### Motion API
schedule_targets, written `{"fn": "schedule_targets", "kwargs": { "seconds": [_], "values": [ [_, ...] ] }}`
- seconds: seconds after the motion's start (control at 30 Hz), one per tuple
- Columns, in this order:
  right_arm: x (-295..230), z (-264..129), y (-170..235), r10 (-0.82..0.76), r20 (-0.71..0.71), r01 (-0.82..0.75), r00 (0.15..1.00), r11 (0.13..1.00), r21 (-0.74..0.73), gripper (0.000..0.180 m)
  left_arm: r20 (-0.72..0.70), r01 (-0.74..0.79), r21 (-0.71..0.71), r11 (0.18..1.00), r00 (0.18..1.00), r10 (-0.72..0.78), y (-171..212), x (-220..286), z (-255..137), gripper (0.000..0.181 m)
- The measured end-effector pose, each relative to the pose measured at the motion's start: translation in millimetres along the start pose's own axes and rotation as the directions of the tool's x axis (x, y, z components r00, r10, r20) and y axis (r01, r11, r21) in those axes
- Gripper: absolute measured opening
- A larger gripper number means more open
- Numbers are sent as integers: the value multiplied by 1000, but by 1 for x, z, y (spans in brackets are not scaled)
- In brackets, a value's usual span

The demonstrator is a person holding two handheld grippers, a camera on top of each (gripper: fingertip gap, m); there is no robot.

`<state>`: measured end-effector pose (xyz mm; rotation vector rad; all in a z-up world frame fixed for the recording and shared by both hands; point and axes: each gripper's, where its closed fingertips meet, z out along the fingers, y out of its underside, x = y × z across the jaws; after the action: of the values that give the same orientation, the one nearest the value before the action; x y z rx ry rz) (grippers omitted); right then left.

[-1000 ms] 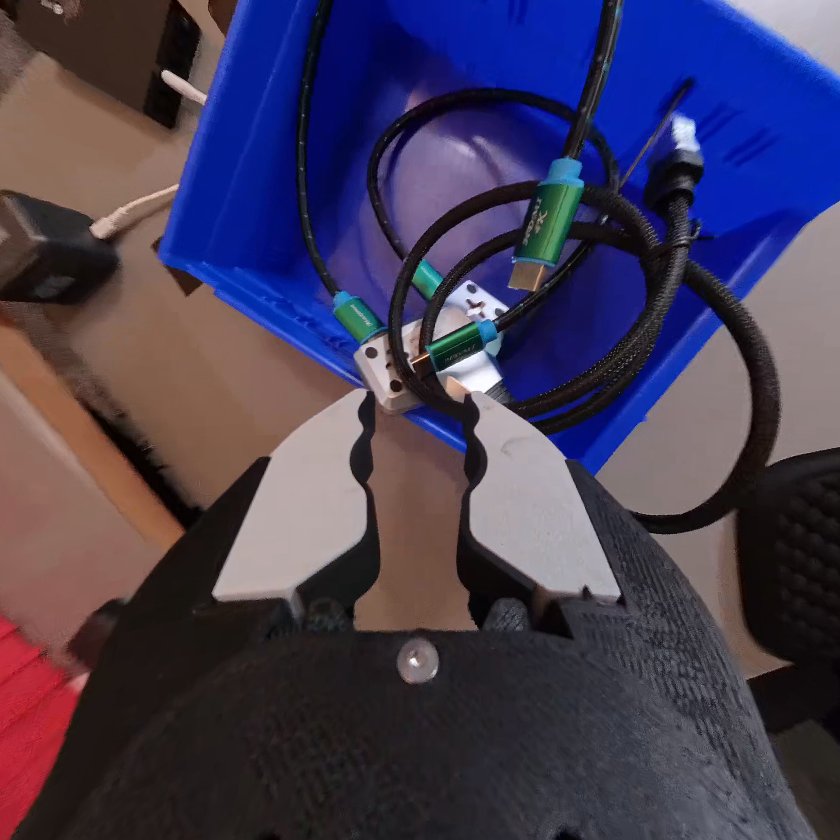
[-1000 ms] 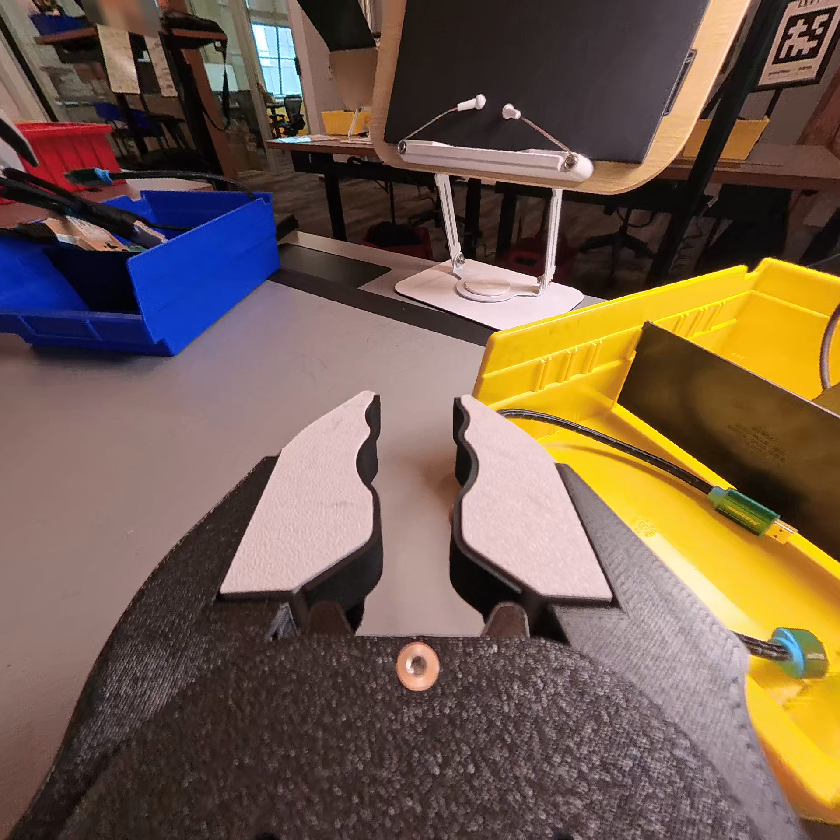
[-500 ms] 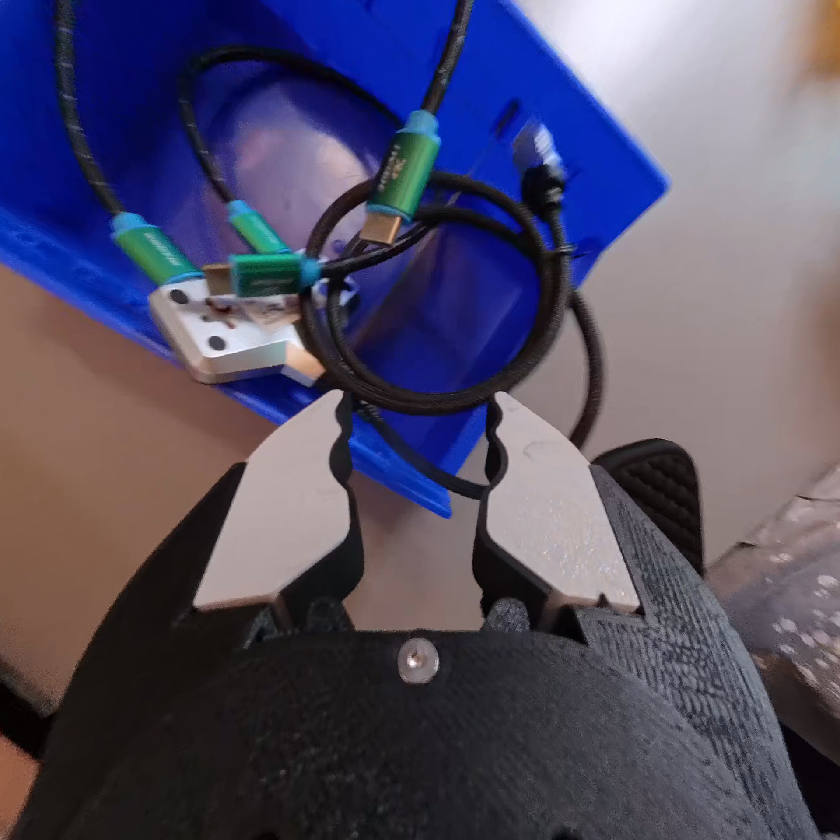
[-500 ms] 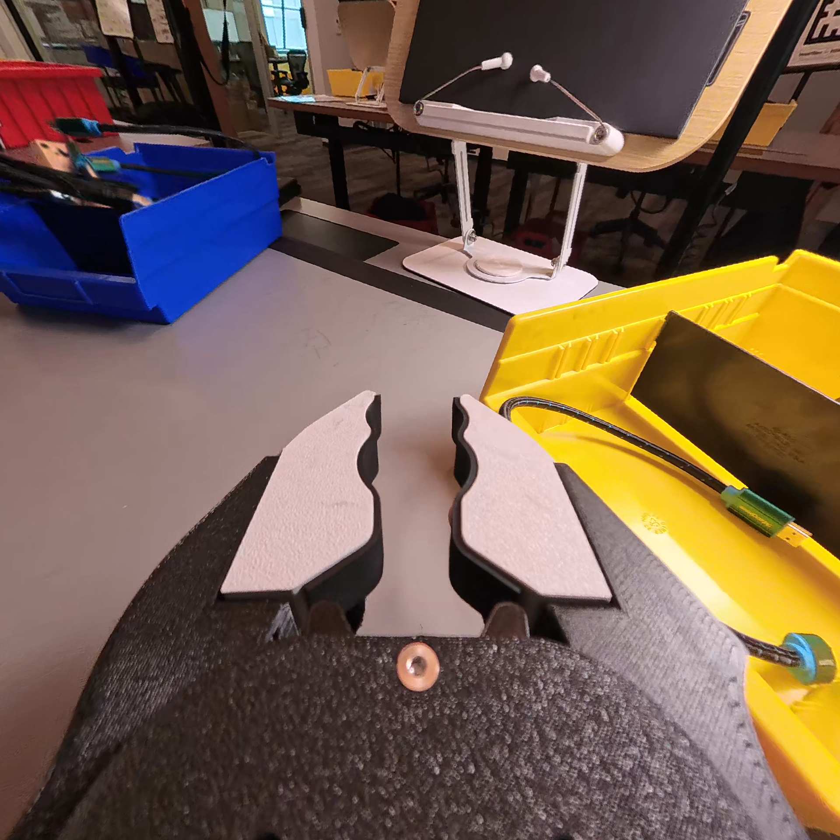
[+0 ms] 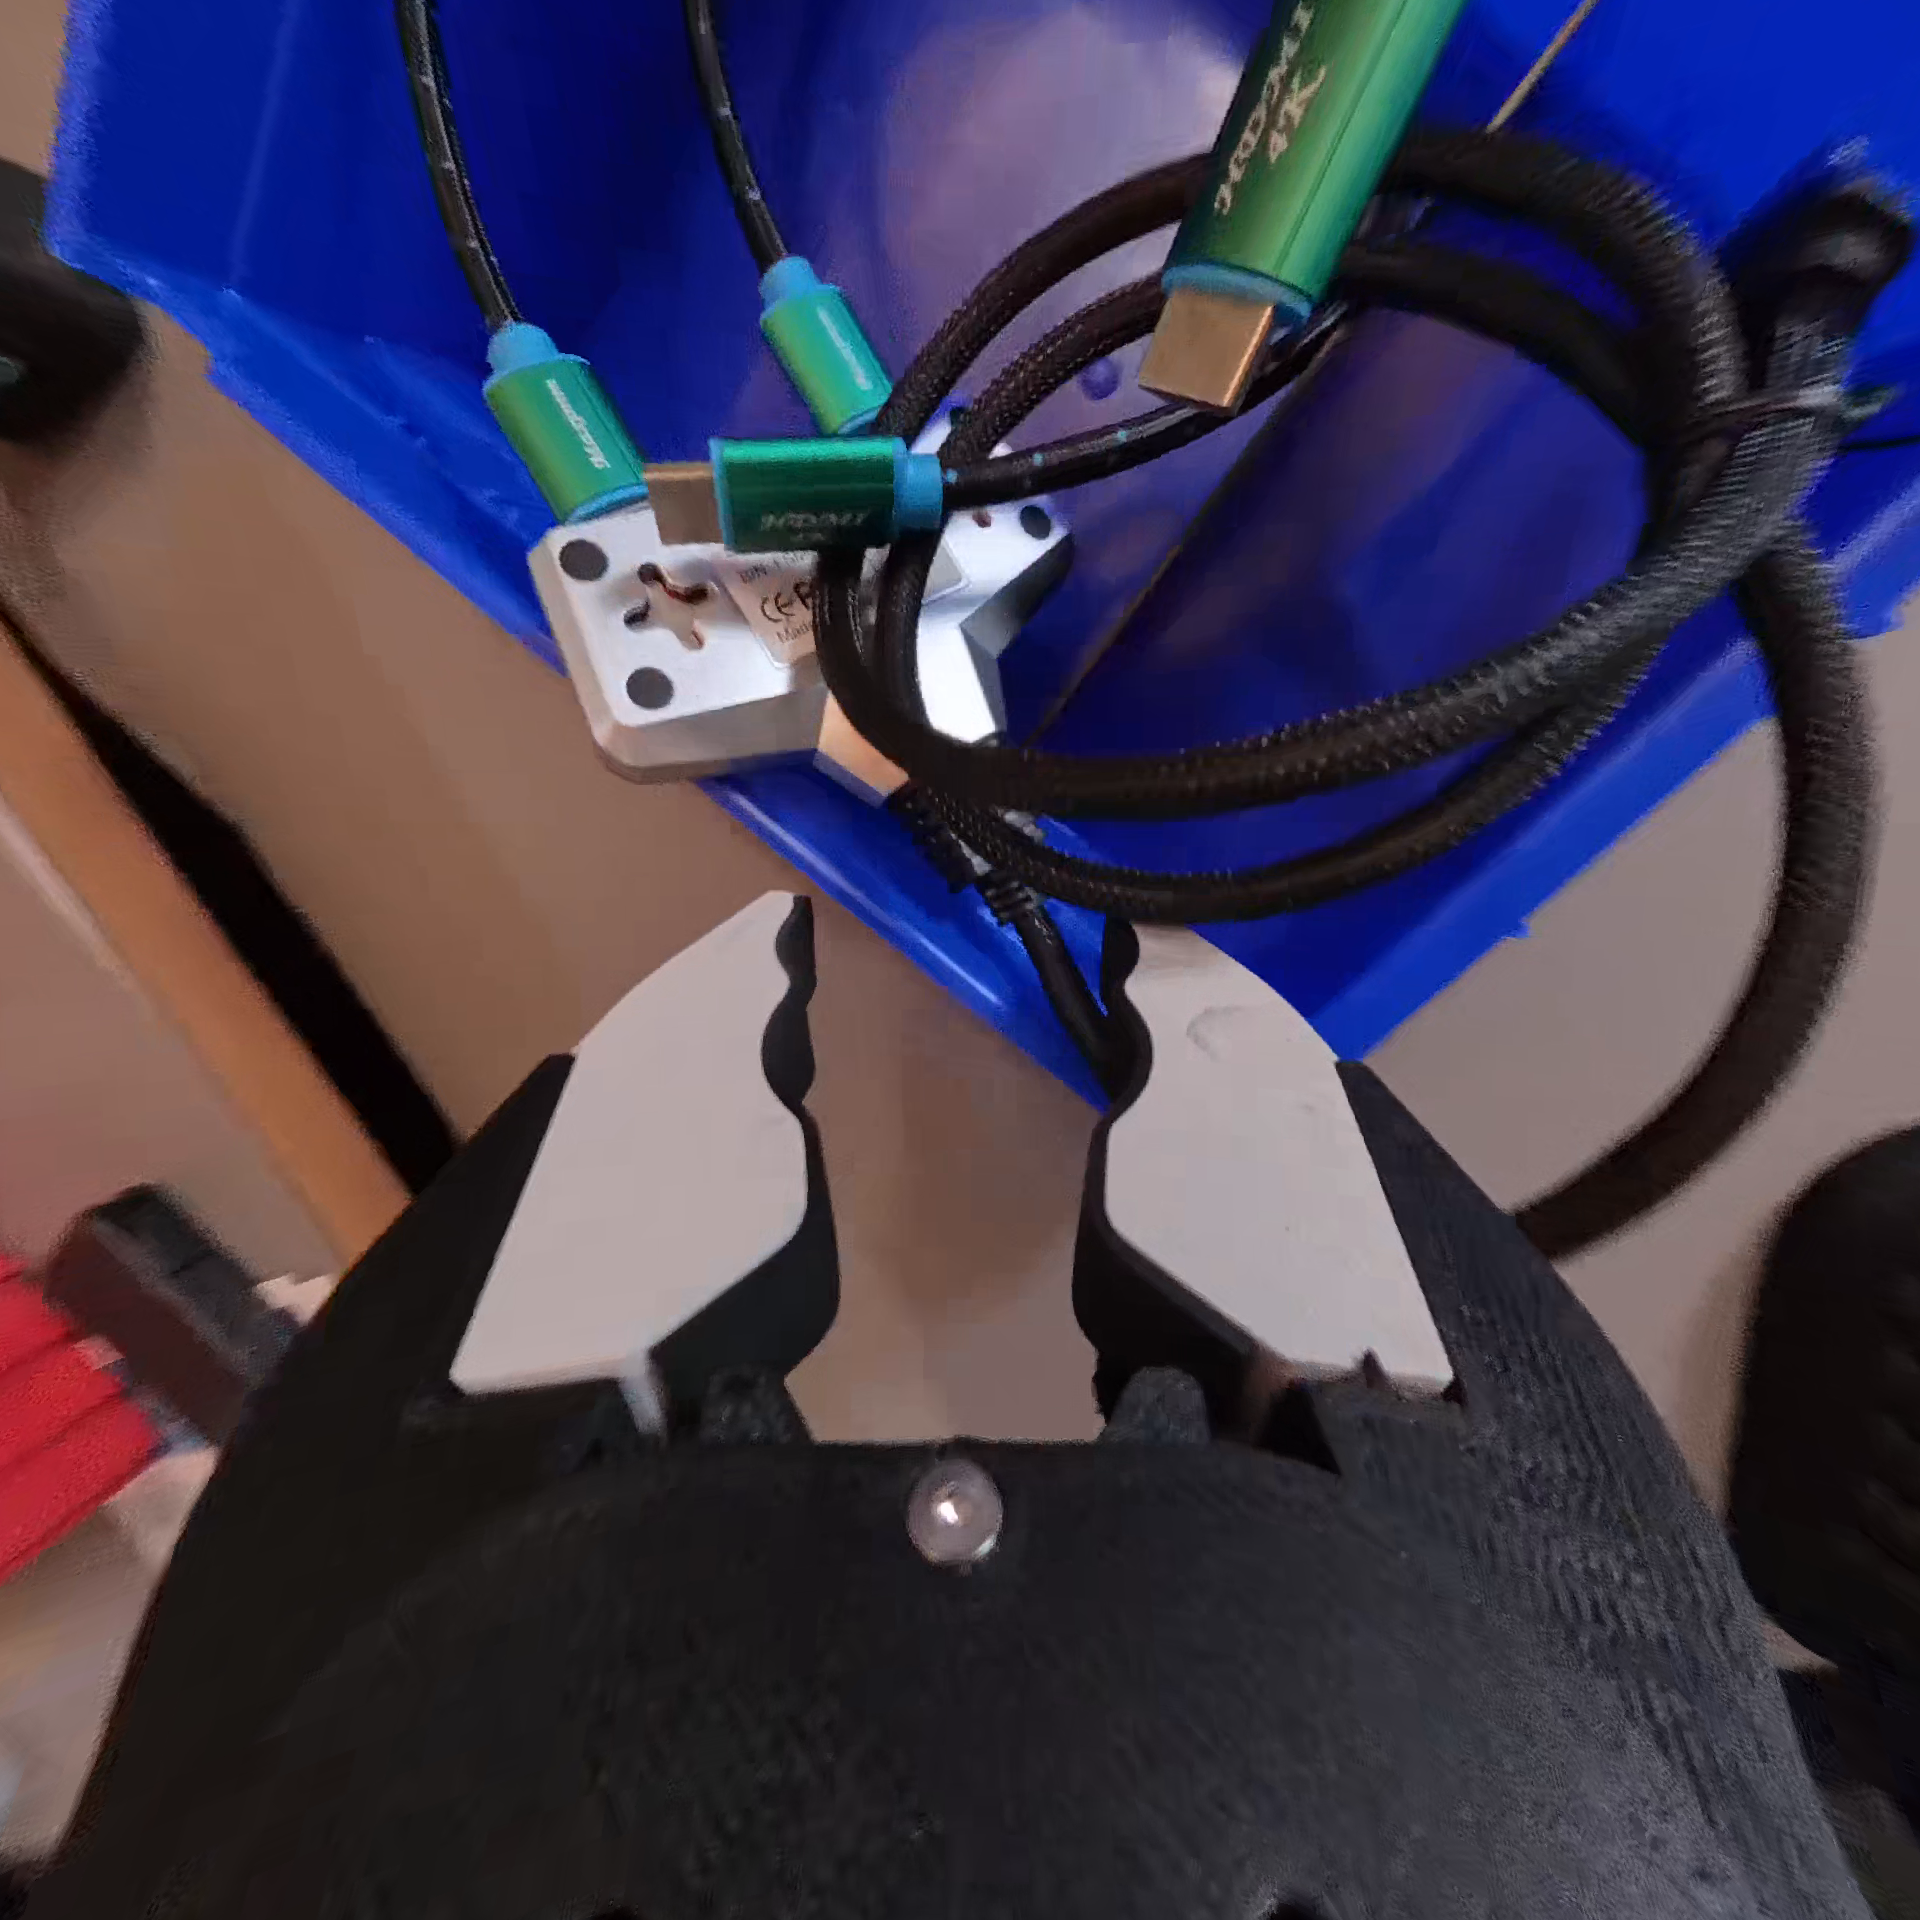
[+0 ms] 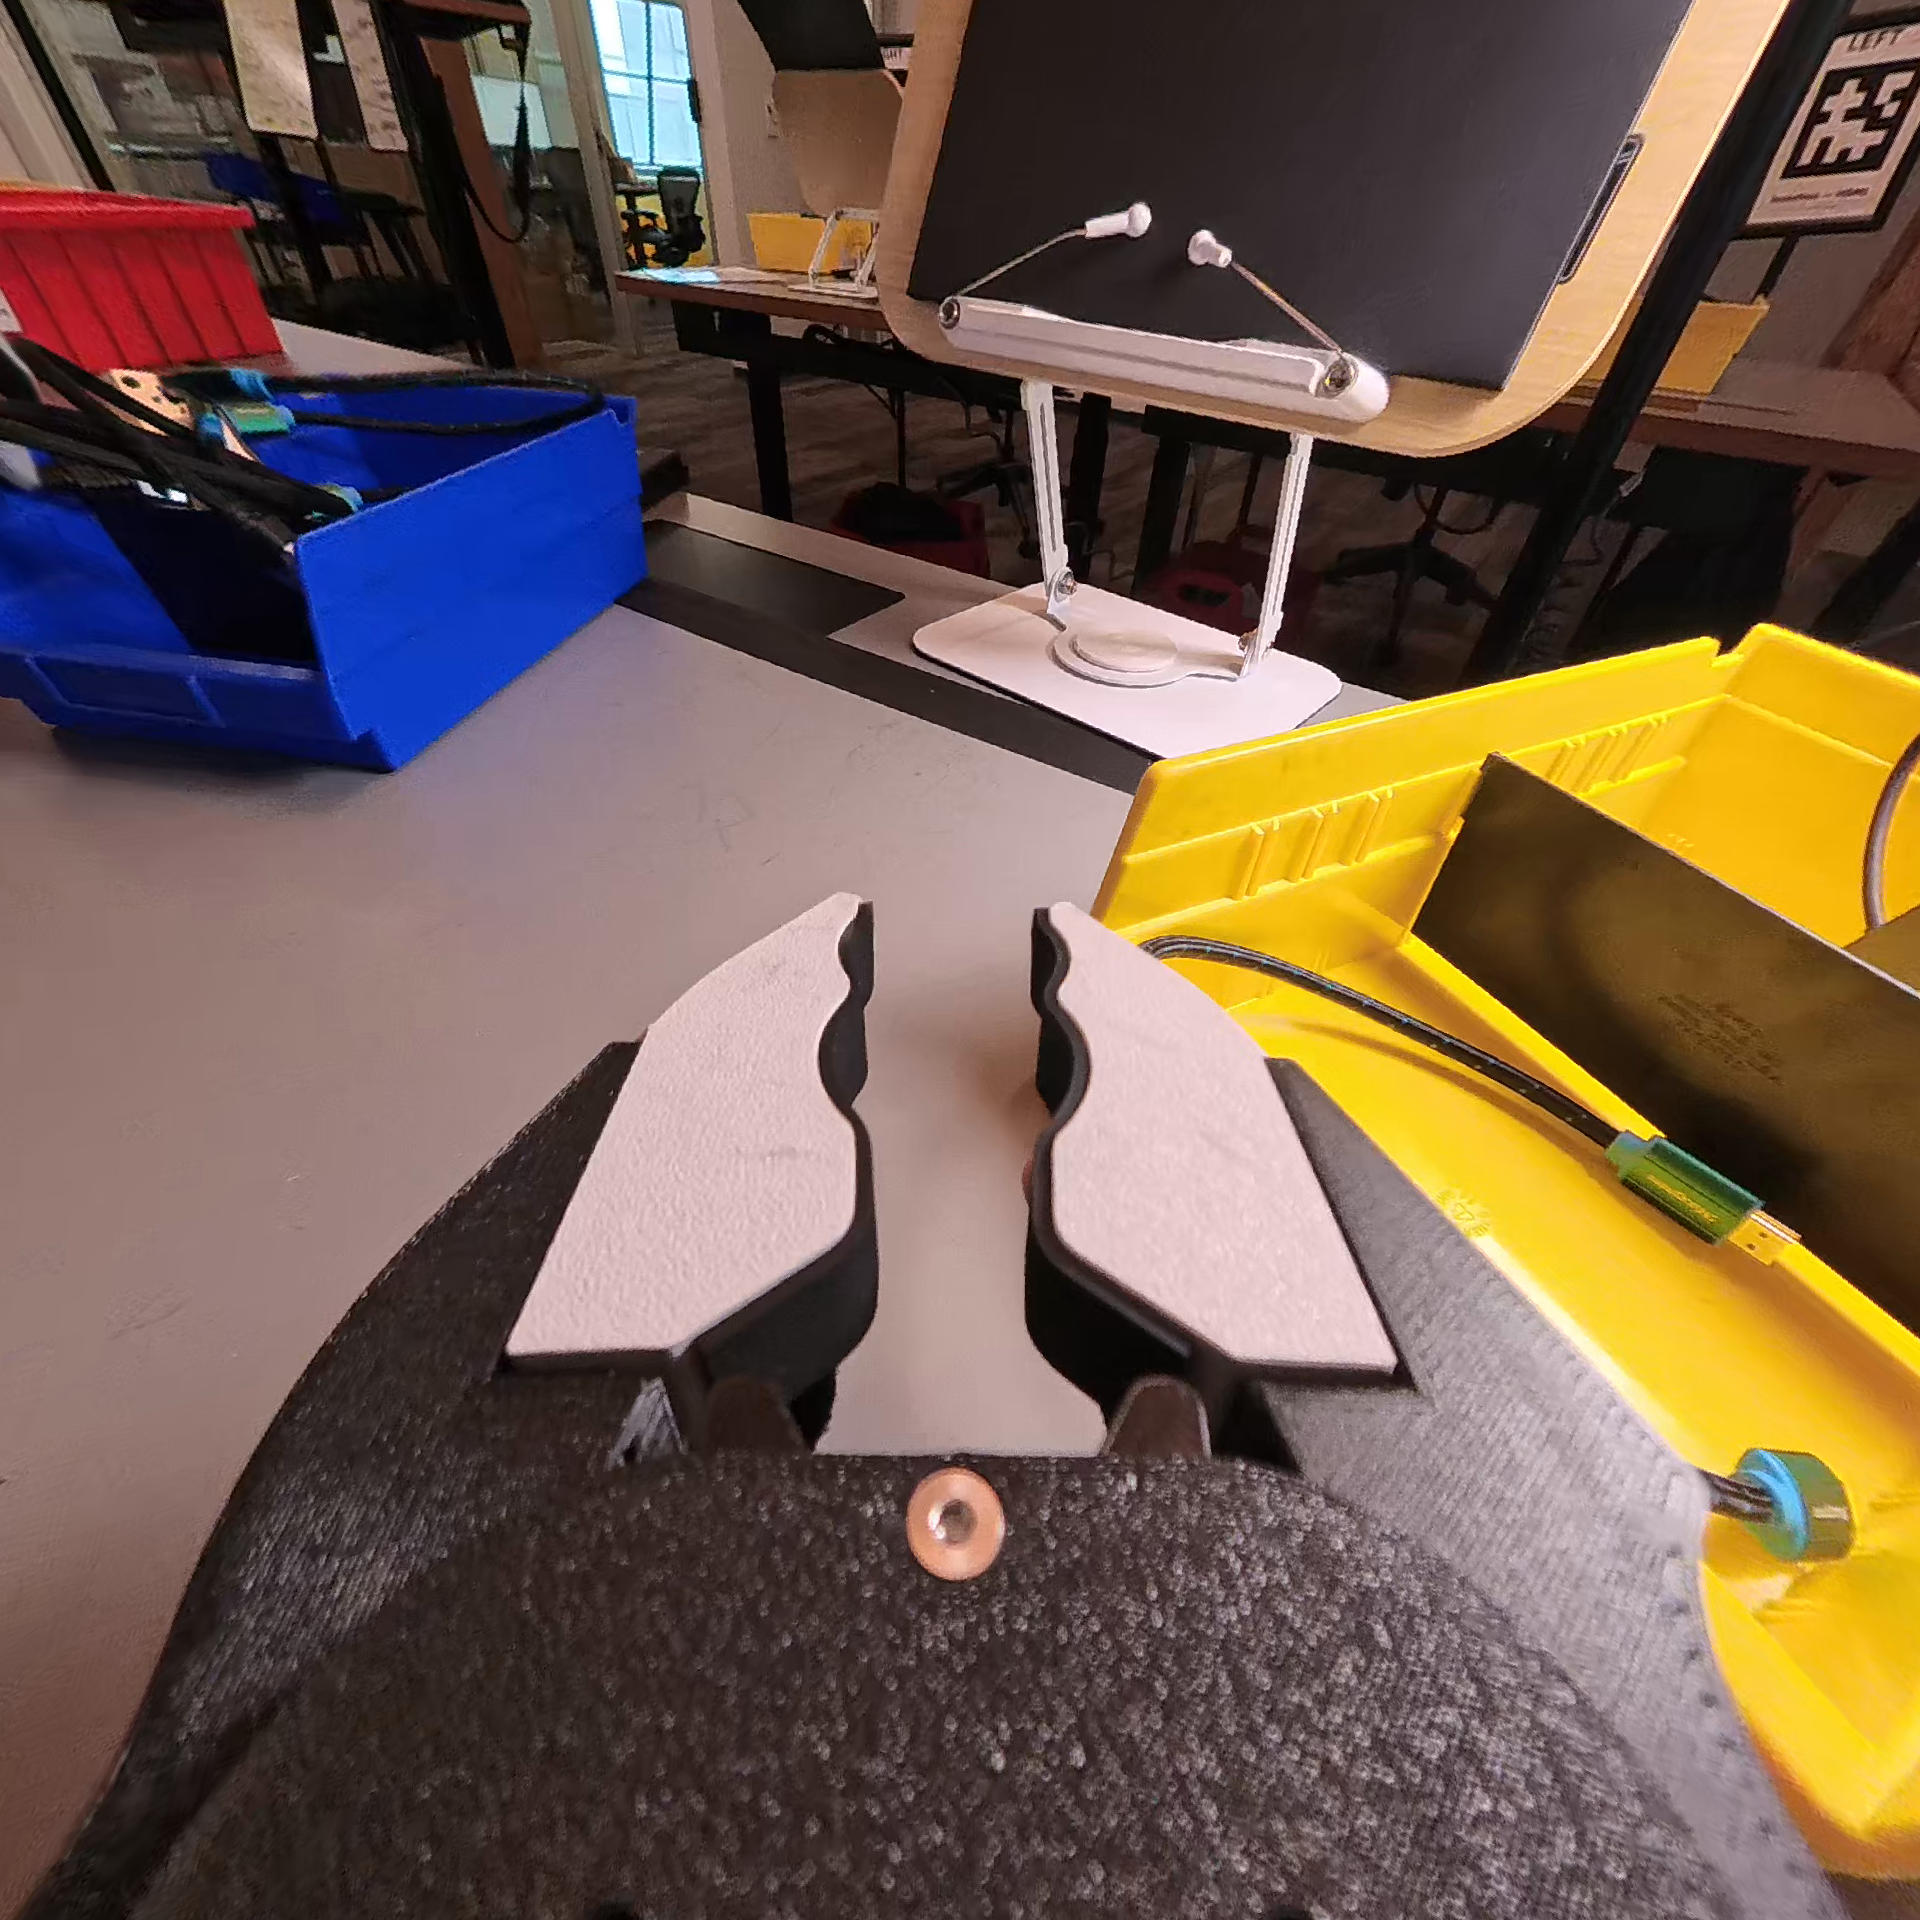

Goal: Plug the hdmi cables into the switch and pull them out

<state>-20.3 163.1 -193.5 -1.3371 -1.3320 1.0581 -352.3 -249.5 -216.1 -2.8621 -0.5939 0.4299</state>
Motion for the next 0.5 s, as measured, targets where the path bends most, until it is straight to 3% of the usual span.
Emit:
{"fn": "schedule_targets", "kwargs": {
  "seconds": [0.2, 0.4, 0.43, 0.5],
  "values": [
    [6, -4, -4, 12, -16, -11, 1000, 1000, 22, 28, 267, -86, -131, 988, 956, 119, -4, -18, 16, 60],
    [7, -5, -7, 14, -20, -13, 1000, 999, 32, 27, 312, -156, -210, 965, 925, 217, -3, -19, 13, 40],
    [7, -6, -7, 13, -21, -13, 1000, 999, 34, 27, 318, -191, -215, 958, 914, 253, -5, -19, 9, 25],
    [8, -6, -7, 13, -23, -12, 1000, 999, 35, 27, 389, -248, -256, 934, 858, 335, -9, -27, -1, 24]
  ]
}}
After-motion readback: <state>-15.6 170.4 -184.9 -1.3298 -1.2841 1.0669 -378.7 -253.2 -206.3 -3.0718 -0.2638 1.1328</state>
